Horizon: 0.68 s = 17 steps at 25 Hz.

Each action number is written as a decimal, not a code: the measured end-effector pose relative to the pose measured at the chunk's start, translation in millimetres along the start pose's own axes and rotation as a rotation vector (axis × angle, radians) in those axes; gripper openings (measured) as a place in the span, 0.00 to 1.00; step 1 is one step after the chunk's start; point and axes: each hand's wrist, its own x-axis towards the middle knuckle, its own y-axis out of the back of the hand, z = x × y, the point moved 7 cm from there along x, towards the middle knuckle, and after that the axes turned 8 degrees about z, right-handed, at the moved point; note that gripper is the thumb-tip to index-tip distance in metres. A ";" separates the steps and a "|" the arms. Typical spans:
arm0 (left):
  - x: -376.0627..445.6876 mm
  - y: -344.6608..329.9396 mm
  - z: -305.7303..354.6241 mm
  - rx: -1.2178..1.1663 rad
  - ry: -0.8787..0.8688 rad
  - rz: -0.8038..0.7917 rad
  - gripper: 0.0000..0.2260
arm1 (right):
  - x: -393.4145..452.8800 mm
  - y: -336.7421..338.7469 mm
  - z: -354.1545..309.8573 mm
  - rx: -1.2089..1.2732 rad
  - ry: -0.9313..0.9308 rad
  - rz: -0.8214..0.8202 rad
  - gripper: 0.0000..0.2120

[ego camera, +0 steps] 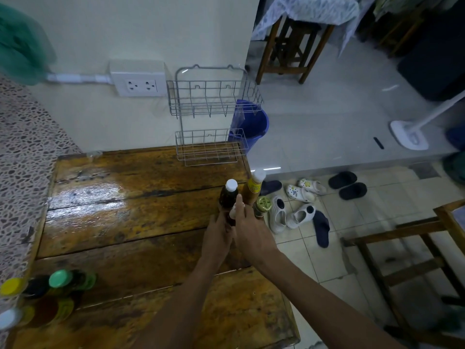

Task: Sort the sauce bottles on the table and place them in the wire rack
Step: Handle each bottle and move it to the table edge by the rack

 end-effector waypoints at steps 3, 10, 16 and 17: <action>-0.1 4.7 0.4 0.036 0.013 -0.025 0.21 | -1.8 11.5 -1.4 0.025 -0.046 -0.068 0.37; -61.9 84.1 -39.7 -0.171 0.080 0.164 0.13 | -15.2 62.3 -128.0 -0.083 0.297 0.241 0.28; -142.7 183.0 -129.4 -0.094 0.292 0.446 0.24 | -34.7 16.9 -293.1 0.055 0.709 0.087 0.25; -154.2 195.2 -138.9 -0.097 0.297 0.489 0.22 | -36.7 5.8 -314.4 0.063 0.747 0.059 0.24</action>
